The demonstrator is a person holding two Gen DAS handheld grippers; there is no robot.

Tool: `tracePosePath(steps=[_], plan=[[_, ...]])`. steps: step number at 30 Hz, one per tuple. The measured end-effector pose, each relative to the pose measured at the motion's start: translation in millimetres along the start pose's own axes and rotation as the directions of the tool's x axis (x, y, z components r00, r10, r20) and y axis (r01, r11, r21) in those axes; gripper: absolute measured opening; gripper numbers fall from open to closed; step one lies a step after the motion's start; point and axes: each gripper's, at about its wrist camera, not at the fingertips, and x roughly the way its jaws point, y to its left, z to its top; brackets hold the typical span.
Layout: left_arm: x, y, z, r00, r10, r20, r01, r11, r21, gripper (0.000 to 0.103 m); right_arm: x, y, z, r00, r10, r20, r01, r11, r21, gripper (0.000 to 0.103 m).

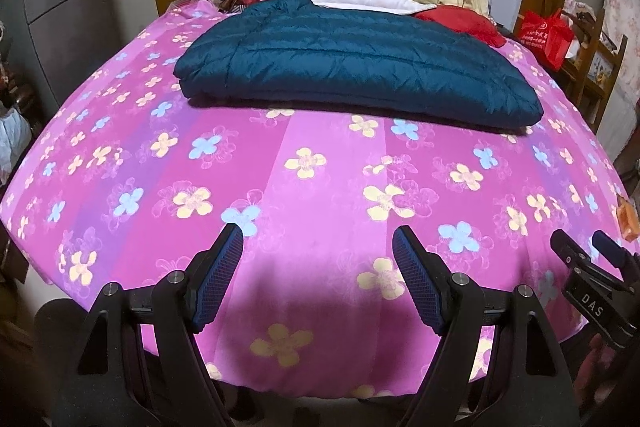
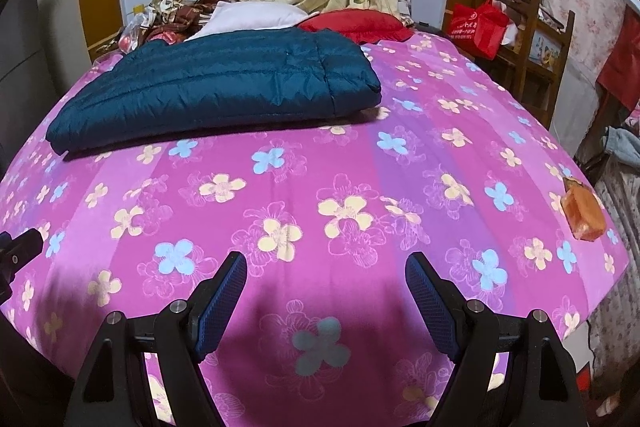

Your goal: Fold large clothes

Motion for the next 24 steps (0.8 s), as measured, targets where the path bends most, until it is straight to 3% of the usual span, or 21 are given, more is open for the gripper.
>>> tracePosePath(steps=[24], plan=[[9.7,5.0,-3.5,1.0,-0.014,-0.02,0.013,1.0,-0.012,0.078,4.0,3.5,-1.7,0.999,-0.034,-0.027,0.034,0.999,-0.009,0.079]])
